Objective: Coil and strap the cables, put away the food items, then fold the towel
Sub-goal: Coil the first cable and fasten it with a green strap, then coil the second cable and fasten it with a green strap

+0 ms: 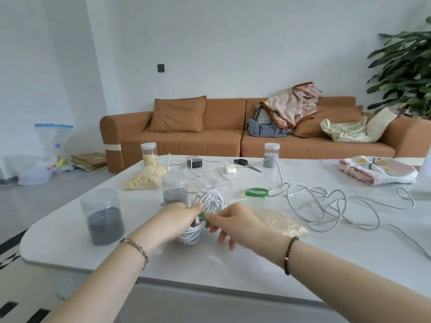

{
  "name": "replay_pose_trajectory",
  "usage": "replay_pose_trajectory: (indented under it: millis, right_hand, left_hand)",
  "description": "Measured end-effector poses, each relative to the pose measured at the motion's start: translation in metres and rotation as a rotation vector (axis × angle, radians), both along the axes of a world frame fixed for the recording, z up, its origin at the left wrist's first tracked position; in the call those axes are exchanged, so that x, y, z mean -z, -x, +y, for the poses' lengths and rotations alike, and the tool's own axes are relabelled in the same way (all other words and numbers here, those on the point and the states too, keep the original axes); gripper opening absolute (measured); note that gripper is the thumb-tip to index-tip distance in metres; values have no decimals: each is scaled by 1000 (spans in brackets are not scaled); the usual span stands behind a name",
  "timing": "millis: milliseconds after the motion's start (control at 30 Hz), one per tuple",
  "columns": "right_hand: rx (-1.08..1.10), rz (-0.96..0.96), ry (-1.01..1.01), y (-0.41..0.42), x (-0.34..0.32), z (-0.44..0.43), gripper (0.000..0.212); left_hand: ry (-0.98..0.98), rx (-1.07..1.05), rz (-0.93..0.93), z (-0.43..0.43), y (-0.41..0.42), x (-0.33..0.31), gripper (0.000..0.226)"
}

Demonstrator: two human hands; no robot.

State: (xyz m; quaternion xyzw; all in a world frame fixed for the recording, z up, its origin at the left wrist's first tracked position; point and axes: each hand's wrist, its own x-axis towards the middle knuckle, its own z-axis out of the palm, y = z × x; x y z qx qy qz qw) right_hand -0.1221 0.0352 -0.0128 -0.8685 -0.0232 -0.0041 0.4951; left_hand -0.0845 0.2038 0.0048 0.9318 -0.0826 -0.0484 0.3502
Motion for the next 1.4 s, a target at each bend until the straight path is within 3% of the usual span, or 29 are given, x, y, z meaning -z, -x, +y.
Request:
replay_pose_trajectory:
  millis: [200, 433, 667, 767, 867, 967, 1033, 1133, 1400]
  right_hand:
    - [22, -113, 269, 6, 11, 16, 40]
    - [-21, -166, 384, 4, 12, 23, 22]
    - [-136, -192, 515, -4, 7, 25, 34]
    - [-164, -197, 504, -9, 4, 22, 31]
    - [-177, -236, 511, -10, -2, 12, 24]
    - [-139, -282, 501, -10, -13, -11, 20]
    - [-82, -328, 491, -8, -22, -31, 18]
    - [-5, -407, 508, -2, -32, -59, 16]
    - [224, -493, 519, -3, -60, -159, 15]
  left_hand:
    - [-115, -40, -113, 11, 7, 7, 47]
    - [-99, -36, -162, 10, -6, 12, 45]
    - [-160, -109, -125, 24, -27, 23, 38]
    - [-123, -203, -125, 32, -35, 24, 46]
    - [-286, -258, -252, 26, -27, 16, 48]
    - [-434, -247, -578, 3, -10, 2, 44]
    - [-310, -145, -721, -19, 2, -9, 32]
    - [-83, 37, -673, -58, 10, -21, 16]
    - [126, 245, -623, -150, -16, -26, 18]
